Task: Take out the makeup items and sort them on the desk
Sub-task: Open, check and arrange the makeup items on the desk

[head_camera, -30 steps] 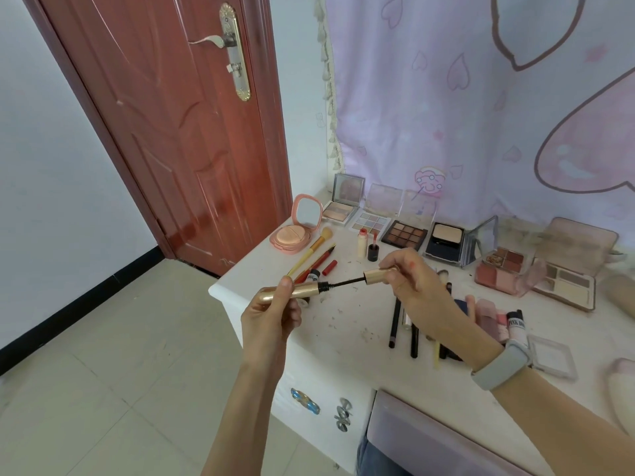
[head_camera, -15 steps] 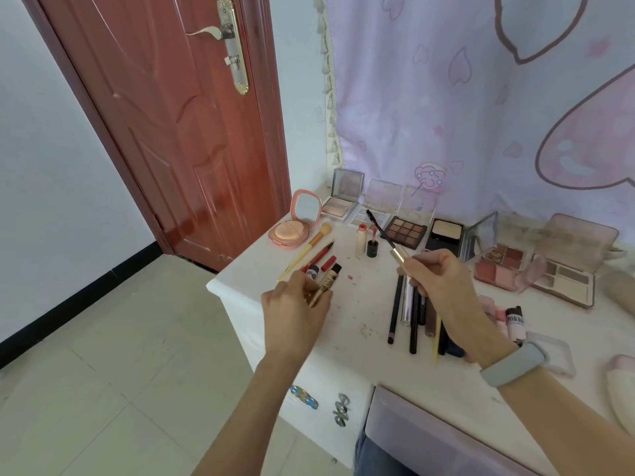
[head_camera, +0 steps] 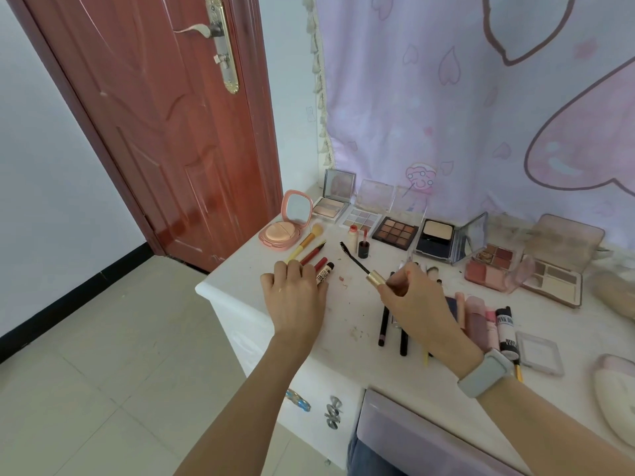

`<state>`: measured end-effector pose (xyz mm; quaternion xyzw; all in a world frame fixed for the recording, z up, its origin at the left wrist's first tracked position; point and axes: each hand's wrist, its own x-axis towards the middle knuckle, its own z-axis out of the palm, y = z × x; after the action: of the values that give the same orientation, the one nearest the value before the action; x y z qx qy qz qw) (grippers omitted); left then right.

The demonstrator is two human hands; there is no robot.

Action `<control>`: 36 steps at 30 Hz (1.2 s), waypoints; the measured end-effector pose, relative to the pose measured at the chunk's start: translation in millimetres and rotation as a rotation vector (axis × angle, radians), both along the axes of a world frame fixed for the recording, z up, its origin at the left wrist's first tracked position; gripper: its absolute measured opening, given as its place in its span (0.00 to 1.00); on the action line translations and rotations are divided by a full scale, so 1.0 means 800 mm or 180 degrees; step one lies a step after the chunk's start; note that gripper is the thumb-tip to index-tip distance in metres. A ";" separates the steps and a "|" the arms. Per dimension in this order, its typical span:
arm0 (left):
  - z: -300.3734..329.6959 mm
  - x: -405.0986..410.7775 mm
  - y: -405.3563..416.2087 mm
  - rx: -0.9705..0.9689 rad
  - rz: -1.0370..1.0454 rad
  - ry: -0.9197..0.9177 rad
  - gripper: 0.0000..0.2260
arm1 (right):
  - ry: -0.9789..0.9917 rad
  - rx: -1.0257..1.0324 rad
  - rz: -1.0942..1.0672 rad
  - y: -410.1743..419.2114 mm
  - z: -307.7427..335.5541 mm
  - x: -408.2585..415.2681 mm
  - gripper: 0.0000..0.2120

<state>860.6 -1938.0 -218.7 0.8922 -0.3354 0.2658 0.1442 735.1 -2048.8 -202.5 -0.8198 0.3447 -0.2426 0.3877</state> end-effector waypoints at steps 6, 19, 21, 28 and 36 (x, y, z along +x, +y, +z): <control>-0.020 -0.002 0.013 -0.0591 -0.0127 -0.0039 0.06 | 0.0572 -0.0647 0.0252 0.004 -0.014 0.024 0.06; -0.037 0.001 0.018 -0.0884 -0.0265 -0.0096 0.04 | 0.0778 -0.1740 0.0112 0.019 -0.023 0.046 0.09; -0.038 0.001 0.019 -0.0922 -0.0268 -0.0074 0.04 | 0.0724 -0.1734 0.0193 0.021 -0.026 0.047 0.08; -0.037 0.002 0.020 -0.0980 -0.0306 -0.0079 0.05 | 0.0654 -0.1523 0.0262 0.023 -0.035 0.049 0.07; -0.036 0.002 0.020 -0.1006 -0.0369 0.0051 0.06 | 0.0708 -0.1534 0.0388 0.028 -0.036 0.051 0.15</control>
<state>862.2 -1921.7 -247.3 0.8397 -0.3392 0.2994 0.3004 776.0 -2026.1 -231.3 -0.9292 0.2675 -0.2024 0.1551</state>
